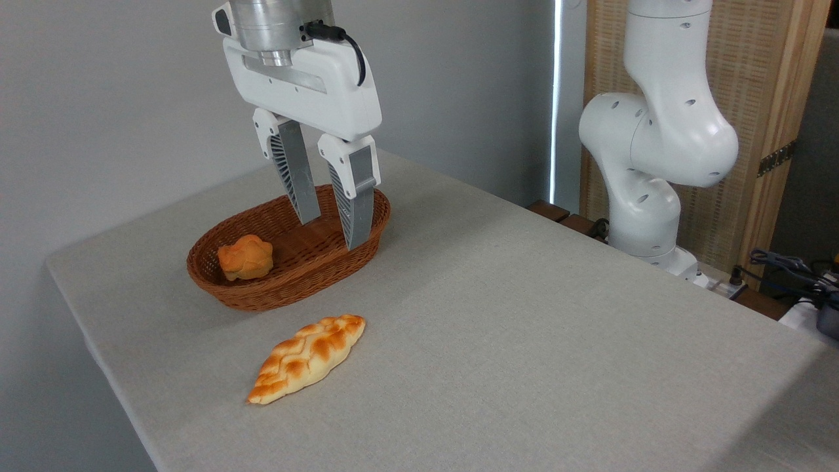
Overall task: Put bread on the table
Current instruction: 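Move the open gripper over the orange bun in the wicker basket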
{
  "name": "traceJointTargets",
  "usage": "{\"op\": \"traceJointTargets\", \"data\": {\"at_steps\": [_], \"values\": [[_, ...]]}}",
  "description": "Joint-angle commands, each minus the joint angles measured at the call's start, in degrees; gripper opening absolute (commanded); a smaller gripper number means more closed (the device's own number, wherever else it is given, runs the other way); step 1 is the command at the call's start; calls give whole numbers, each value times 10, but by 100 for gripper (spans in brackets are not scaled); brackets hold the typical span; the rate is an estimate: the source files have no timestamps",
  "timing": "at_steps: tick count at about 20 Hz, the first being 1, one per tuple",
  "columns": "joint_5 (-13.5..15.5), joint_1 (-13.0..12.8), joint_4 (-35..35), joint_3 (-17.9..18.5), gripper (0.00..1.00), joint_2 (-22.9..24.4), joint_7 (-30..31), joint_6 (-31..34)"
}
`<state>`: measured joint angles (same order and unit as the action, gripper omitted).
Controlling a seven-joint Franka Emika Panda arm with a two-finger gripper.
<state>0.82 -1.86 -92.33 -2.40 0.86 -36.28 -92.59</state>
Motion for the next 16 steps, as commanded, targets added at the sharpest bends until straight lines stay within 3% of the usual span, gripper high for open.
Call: {"op": "traceJointTargets", "data": {"at_steps": [1,13,16], "values": [[11,3,-1,2,100,3,-12,-4],[12,2,-2,0,100,3,-9,-4],[12,1,-5,-21,100,4,-4,-1]]}}
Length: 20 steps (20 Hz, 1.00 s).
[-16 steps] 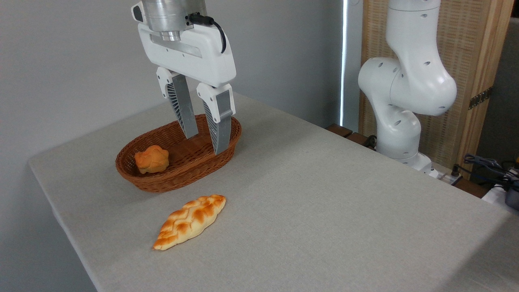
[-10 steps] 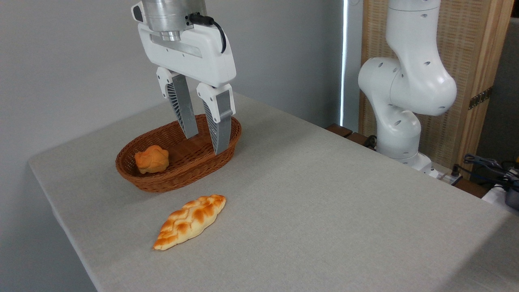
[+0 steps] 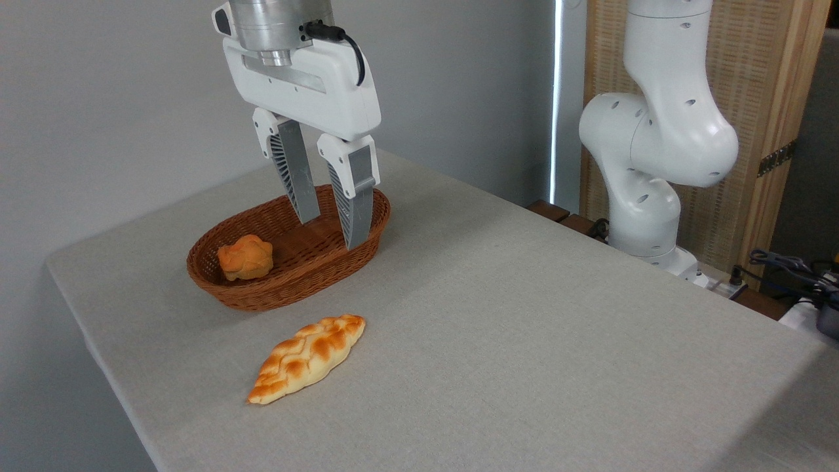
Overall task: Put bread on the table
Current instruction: 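Move the open gripper over the orange bun in the wicker basket, then lower the gripper into the basket and close it on the orange bun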
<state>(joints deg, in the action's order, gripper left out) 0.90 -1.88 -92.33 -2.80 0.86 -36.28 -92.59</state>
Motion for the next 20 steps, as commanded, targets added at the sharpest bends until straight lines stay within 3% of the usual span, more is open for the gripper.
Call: {"op": "traceJointTargets", "data": {"at_steps": [1,7,12,17,20], "values": [[12,0,-7,-24,100,5,2,-1],[35,-2,-29,-85,100,-3,78,-23],[37,-5,-58,-161,100,-30,206,-132],[28,-64,-76,-179,100,-82,256,-224],[28,-75,-78,-179,100,-105,257,-265]]}}
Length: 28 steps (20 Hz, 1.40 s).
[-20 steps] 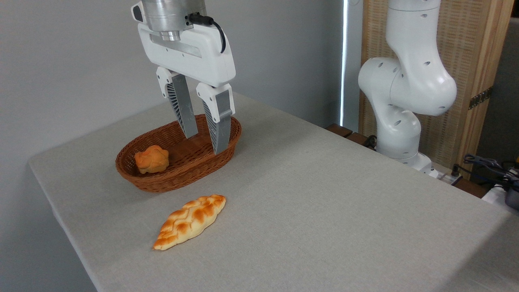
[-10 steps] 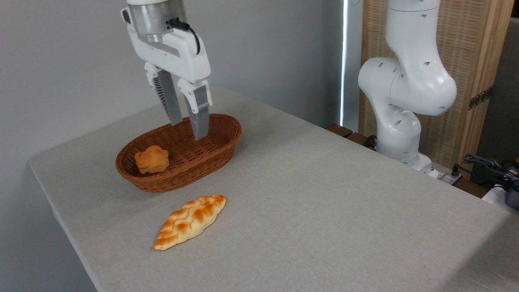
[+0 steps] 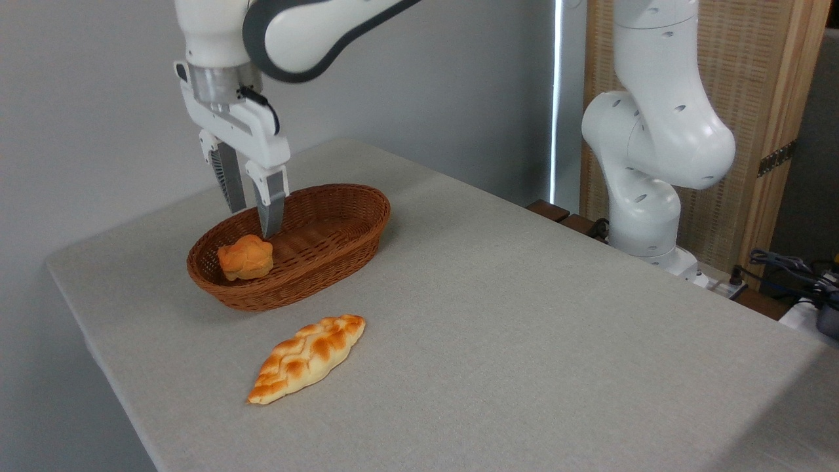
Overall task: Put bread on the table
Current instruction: 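Lower the gripper into the basket and close it on the orange bun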
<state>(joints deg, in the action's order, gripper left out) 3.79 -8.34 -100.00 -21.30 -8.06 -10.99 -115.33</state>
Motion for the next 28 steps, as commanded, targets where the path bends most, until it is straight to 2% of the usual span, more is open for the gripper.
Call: {"op": "traceJointTargets", "data": {"at_steps": [1,3,6,12,16,17,19,28], "values": [[-1,-18,-2,6,100,-23,4,-45],[-21,-19,-2,6,100,-40,1,-56],[-59,-37,-2,6,100,-70,3,-60],[-71,-48,-2,6,99,-95,4,-70],[-71,-47,-2,6,61,-95,2,-70],[-70,-46,-2,6,58,-95,2,-70],[-70,-46,-2,6,54,-95,2,-69],[-70,-42,0,7,54,-92,3,-69]]}}
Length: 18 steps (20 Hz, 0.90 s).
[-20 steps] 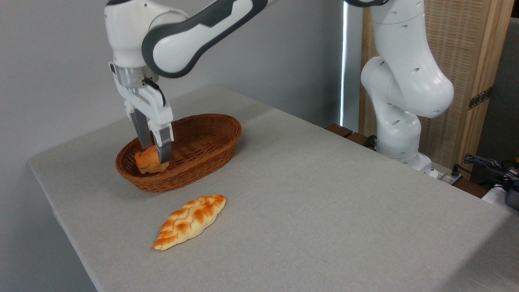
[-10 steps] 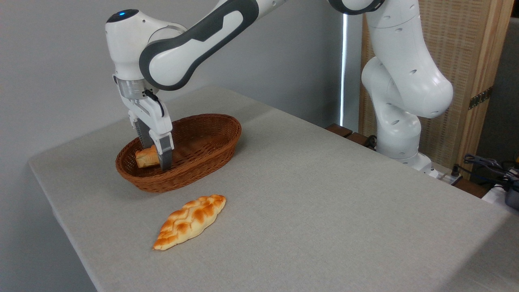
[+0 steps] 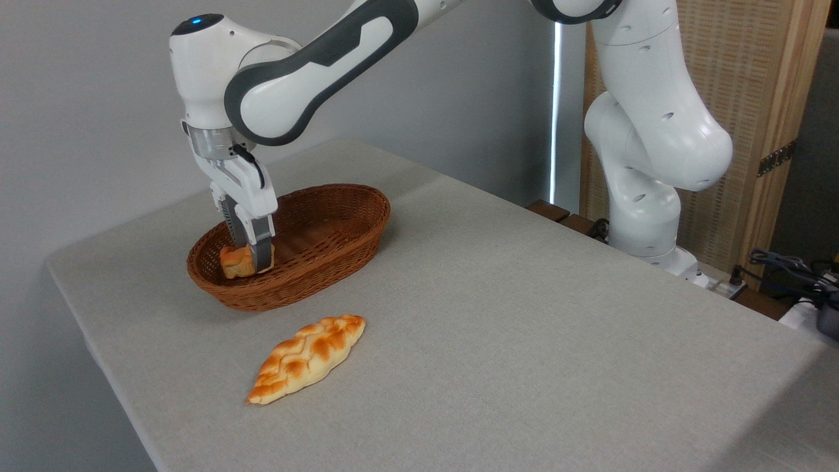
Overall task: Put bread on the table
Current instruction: 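Lift the bun out of the basket and carry it beside the braided pastry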
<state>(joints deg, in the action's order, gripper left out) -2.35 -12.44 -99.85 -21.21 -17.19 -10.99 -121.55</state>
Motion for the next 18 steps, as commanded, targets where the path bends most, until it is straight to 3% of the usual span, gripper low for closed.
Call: {"op": "traceJointTargets", "data": {"at_steps": [1,8,14,18], "values": [[-7,-1,-2,7,54,1,3,-7],[-1,9,5,13,54,33,3,8],[4,14,33,14,54,61,-2,96],[8,21,32,32,54,87,-5,113]]}}
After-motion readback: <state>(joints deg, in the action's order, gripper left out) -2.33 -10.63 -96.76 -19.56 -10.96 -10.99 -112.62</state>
